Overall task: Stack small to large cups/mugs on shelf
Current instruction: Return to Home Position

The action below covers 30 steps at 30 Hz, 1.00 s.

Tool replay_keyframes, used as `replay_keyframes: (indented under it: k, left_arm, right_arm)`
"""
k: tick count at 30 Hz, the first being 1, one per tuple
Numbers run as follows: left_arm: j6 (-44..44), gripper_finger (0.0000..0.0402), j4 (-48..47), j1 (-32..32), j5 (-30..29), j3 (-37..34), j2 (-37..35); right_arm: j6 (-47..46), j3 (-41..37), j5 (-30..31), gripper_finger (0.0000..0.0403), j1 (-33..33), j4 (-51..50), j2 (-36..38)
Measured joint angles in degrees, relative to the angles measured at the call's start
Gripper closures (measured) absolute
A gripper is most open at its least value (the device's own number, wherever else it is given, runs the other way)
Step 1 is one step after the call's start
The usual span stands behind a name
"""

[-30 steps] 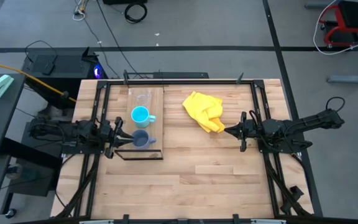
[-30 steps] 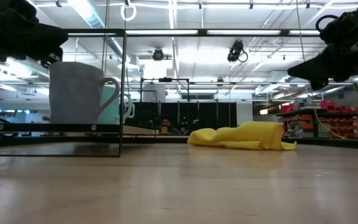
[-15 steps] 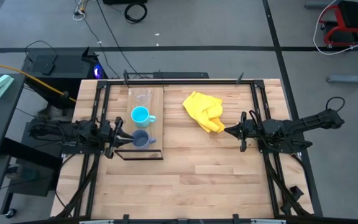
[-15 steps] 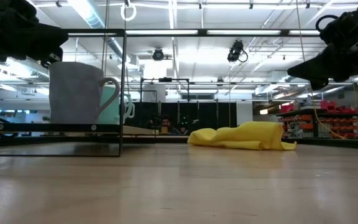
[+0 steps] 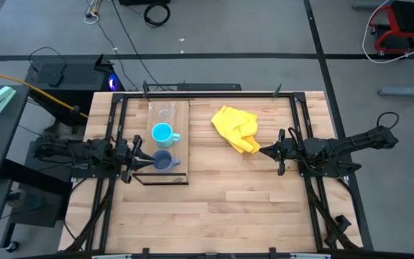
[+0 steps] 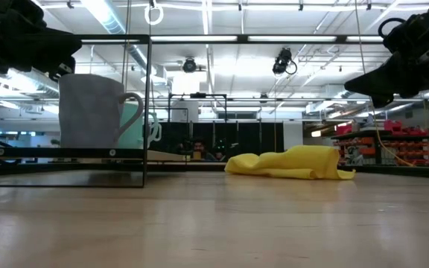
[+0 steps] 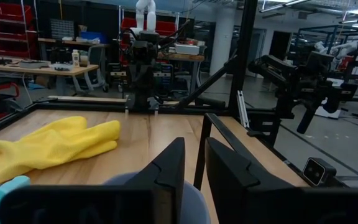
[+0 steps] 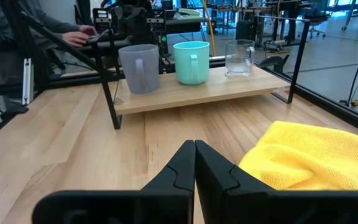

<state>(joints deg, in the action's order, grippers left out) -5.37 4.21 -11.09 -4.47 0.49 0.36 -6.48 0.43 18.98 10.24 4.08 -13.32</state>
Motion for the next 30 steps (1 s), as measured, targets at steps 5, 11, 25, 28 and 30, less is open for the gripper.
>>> replay_keyframes:
  k: [5, 11, 25, 28, 30]
  left_arm:
    - [0.0, 0.0328, 0.02, 0.0, 0.0, 0.0, 0.0]
    - [0.0, 0.0335, 0.02, 0.0, 0.0, 0.0, 0.0]
    - [0.0, 0.033, 0.02, 0.0, 0.0, 0.02, 0.0]
    - [0.01, 0.0333, 0.01, 0.0, 0.0, 0.02, 0.0]
    - [0.0, 0.0335, 0.01, 0.0, 0.0, 0.02, 0.0]
  right_arm:
    - [0.02, 0.0, 0.0, 0.0389, 0.0, 0.0, 0.0]
    - [0.02, 0.0, 0.0, 0.0389, 0.0, 0.0, 0.0]
    - [0.01, 0.02, 0.0, 0.0389, 0.01, 0.01, 0.02]
    - [0.0, 0.01, 0.0, 0.0389, 0.0, 0.0, 0.02]
    - [0.0, 0.02, 0.0, 0.0389, 0.0, 0.02, 0.01]
